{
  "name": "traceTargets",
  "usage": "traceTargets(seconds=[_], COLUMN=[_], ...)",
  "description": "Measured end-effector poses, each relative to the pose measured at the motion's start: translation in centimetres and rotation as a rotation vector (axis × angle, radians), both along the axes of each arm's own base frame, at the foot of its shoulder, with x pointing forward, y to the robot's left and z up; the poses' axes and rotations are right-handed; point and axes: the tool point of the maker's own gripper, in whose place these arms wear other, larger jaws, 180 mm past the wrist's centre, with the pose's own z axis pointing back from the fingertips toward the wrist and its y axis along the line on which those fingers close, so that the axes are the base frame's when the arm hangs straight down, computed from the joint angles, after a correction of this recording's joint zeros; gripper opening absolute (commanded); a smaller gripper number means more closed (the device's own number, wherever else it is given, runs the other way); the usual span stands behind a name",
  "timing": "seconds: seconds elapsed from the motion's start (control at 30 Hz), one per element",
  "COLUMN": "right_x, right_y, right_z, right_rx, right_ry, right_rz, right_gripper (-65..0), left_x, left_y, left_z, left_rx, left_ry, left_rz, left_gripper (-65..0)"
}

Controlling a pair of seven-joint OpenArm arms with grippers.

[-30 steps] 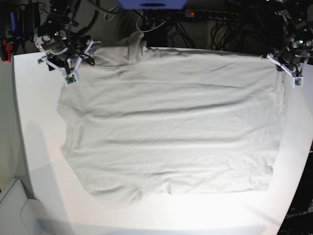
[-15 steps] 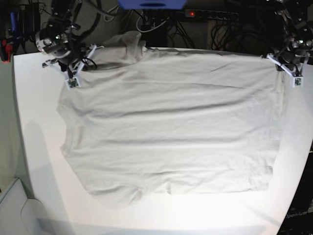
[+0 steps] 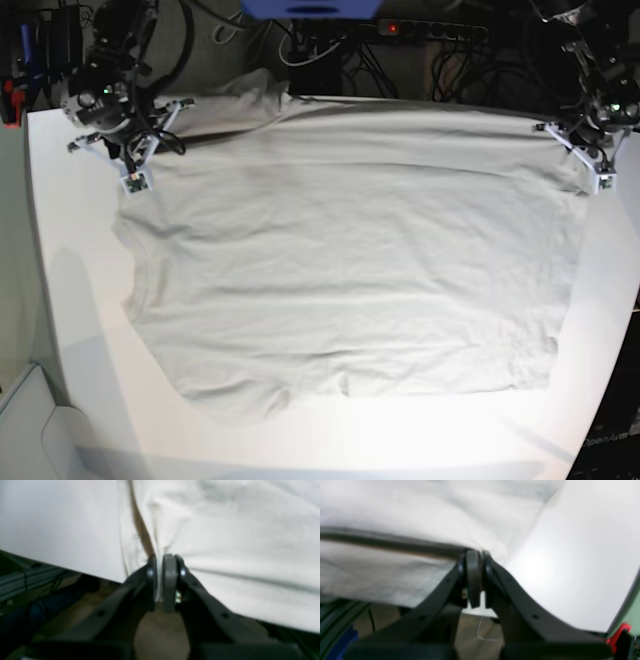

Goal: Layout the t-shirt on the table in an organized manner, then fold the t-shirt properly
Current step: 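Grasp the collar-side edge corners with both grippers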

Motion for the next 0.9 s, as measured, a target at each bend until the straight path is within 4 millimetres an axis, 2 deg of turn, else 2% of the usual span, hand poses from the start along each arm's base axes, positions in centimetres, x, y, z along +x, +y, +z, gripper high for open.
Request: traceTargets(seconds=[0.2, 0.37, 0.53, 0.63, 0.73, 0.9], right_x=[0.3, 0.9, 2.7, 2.6, 2.7, 2.4], right_y=[-0.6, -0.8, -0.8, -0.9, -0.9, -0.9], right_z=[1.2, 2.2, 3.2, 3.2, 3.2, 3.1], right_rx=[-0.03, -0.046, -0.051, -0.053, -0.055, -0.055], right_ry=[-0.028, -0.056, -0.105, -0.101, -0.101, -0.094], right_rz=[0.001, 0.003, 0.003, 0.001, 0.002, 0.001], right_gripper=[-65.0, -65.0, -65.0, -65.0, -65.0, -65.0], left_x=[0.2, 1.5, 3.0, 4.0, 3.5, 0.5], left_y=[-0.2, 0.0, 0.2, -0.2, -1.0, -0.8], left_z=[0.5, 2.5, 3.4, 3.9, 3.1, 1.6], left_rx=[0.005, 0.044, 0.054, 0.045, 0.023, 0.024], left_ry=[0.004, -0.053, -0.085, -0.119, -0.105, 0.0], left_rz=[-0.002, -0.019, -0.017, -0.018, -0.015, -0.004], left_gripper=[-60.2, -60.2, -60.2, -60.2, -60.2, -60.1])
